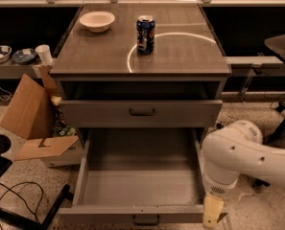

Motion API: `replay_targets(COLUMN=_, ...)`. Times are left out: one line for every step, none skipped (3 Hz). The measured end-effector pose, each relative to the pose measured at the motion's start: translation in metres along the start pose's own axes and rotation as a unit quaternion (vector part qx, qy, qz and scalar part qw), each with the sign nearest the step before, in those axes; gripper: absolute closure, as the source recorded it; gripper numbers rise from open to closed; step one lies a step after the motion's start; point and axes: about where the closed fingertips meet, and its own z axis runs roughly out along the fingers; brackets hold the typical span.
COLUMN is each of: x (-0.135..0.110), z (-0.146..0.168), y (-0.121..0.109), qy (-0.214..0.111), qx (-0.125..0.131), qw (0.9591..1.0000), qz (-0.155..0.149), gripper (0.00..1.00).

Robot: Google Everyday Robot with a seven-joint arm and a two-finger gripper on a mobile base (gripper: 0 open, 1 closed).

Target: Open middle drawer

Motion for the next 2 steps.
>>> replay_targets(x=0.031, z=-0.099, y=-0.001, qy=-0.004, qx=0.021, qw=0.9991, qz=-0.035, gripper=0.0)
replay_targets(x=0.041, z=-0.131, y=0.01, qy=-0.013, qx=0.047, qw=0.9959, qz=-0.076, gripper=0.0)
